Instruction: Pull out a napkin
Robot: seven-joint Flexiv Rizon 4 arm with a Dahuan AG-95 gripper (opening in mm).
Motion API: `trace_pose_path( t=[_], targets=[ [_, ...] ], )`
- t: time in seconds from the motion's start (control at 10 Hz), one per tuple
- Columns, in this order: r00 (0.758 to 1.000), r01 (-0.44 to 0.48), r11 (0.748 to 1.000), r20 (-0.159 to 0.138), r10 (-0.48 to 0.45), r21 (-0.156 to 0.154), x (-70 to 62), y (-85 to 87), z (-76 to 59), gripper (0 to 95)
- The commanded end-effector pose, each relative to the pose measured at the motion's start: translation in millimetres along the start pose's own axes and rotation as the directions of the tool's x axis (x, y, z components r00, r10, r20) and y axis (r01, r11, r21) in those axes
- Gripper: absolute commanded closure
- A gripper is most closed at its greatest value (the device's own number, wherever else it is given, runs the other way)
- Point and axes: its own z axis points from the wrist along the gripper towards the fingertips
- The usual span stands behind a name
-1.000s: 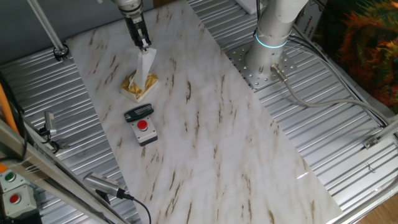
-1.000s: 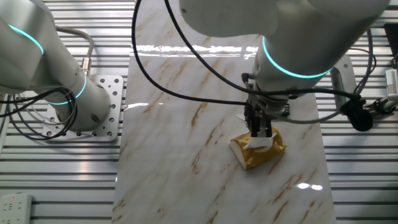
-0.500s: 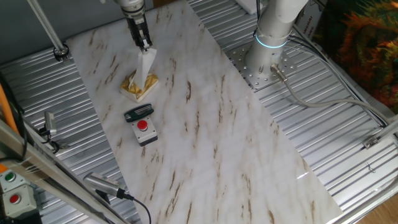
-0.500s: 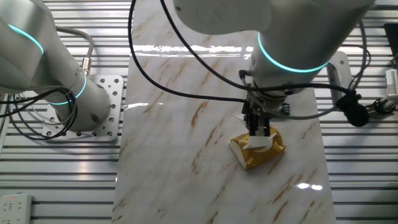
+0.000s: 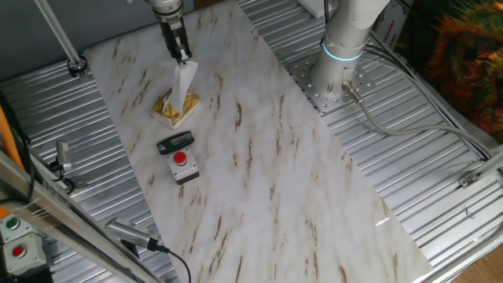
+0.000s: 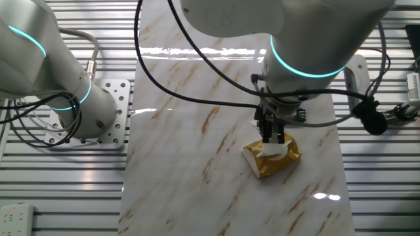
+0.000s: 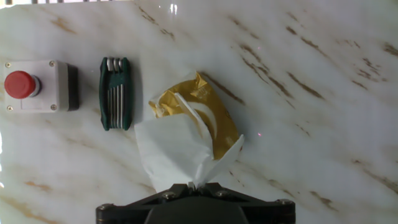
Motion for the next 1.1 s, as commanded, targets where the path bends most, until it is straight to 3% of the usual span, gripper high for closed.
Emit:
trace_pose_path(
  t=[0.1, 0.2, 0.7, 0.9, 1.1],
  targets=[
    [1.0, -0.001, 1.0, -0.018, 0.0, -0.006, -4.7, 2.7, -10.7, 95.0],
    [1.0, -0.014, 1.0, -0.029, 0.013, -0.005, -7.5, 6.1, -19.5, 95.0],
    [0.999, -0.023, 0.999, -0.025, 0.022, -0.023, -9.0, 11.1, -27.5, 95.0],
    [0.998, -0.048, 0.999, -0.033, 0.047, -0.021, -11.0, 22.8, -37.1, 95.0],
    [0.997, -0.067, 0.998, -0.032, 0.067, -0.013, -13.3, 38.2, -34.2, 95.0]
  ],
)
